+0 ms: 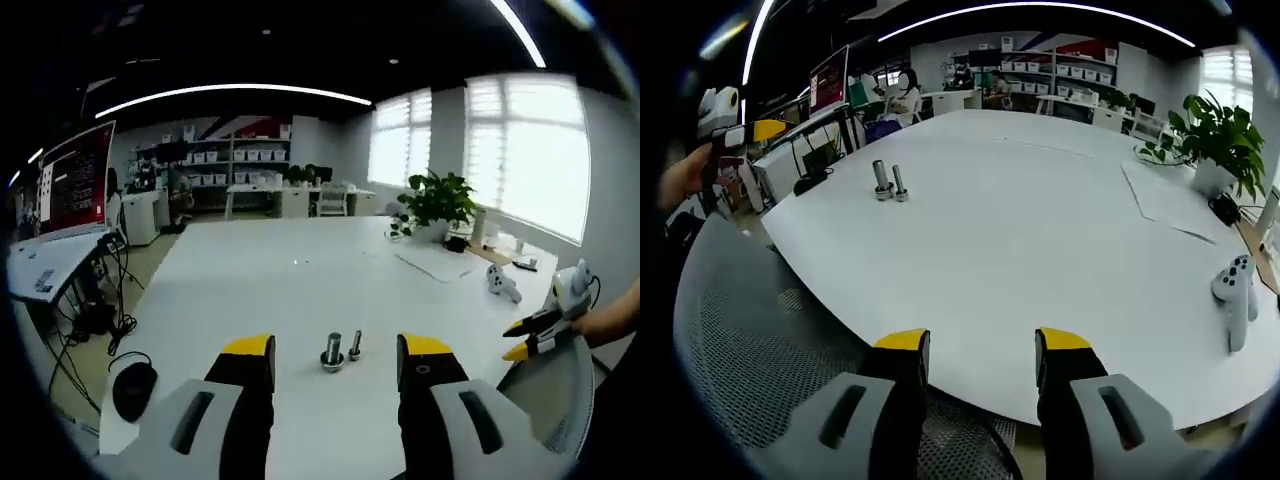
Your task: Place the washer onto the threaded stud by aligning its center hole with the stud, sliding it down to the base, and recovering from edge contact or off-axis alignment until the washer reaches the visible bottom stop.
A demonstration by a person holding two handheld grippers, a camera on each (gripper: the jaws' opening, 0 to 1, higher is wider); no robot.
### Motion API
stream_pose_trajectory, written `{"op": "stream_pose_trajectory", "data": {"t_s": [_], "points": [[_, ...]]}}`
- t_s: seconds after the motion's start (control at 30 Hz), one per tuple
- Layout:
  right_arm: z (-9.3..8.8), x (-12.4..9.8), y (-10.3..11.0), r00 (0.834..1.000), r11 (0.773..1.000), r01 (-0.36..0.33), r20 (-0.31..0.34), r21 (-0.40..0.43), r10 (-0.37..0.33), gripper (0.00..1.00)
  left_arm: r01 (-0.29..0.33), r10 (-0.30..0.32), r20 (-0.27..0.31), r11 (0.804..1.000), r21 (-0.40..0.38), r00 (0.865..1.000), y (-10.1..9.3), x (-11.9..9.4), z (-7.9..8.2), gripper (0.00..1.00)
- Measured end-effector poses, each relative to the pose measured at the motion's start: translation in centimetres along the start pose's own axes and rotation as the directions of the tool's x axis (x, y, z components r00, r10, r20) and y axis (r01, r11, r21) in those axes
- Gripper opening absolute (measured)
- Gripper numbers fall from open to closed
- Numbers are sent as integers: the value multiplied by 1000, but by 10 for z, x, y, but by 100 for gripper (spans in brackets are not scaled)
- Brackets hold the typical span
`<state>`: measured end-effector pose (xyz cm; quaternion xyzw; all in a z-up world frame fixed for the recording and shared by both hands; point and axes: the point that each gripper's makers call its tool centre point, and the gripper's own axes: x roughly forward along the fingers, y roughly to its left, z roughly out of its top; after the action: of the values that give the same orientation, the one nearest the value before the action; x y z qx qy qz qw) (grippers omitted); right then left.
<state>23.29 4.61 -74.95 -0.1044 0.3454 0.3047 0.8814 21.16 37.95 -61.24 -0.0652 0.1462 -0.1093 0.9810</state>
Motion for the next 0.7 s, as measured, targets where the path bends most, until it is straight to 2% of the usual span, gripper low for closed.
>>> {"op": "stream_pose_trajectory", "data": {"t_s": [0.07,0.2,0.4,0.43,0.47,0.57,0.63,0.7], "points": [[-1,0,0,1000,1000,-3,-2,6,3,45,-5,6,35,1000,-31,999,0,-5,-2,48],[0,0,0,1000,1000,-6,0,5,6,45,-15,17,40,999,-51,999,-3,-11,-17,49],[0,0,-1,1000,1000,-3,8,18,3,45,-90,93,55,994,-59,994,-1,-14,-42,57],[0,0,-1,1000,1000,-3,8,18,3,45,-98,102,57,992,-78,993,0,-14,-45,58],[0,0,-1,1000,1000,-3,9,21,3,45,-106,112,40,986,-129,993,0,-14,-53,58],[-1,0,-1,1000,1000,-1,7,30,1,45,-127,130,14,983,-131,991,6,-14,-65,58],[-1,0,-1,1000,999,-1,7,32,1,45,-122,125,6,977,-176,992,7,-13,-68,58],[0,0,-1,1000,1000,-5,11,28,5,45,-126,124,-19,975,-183,992,8,-12,-73,57]]}}
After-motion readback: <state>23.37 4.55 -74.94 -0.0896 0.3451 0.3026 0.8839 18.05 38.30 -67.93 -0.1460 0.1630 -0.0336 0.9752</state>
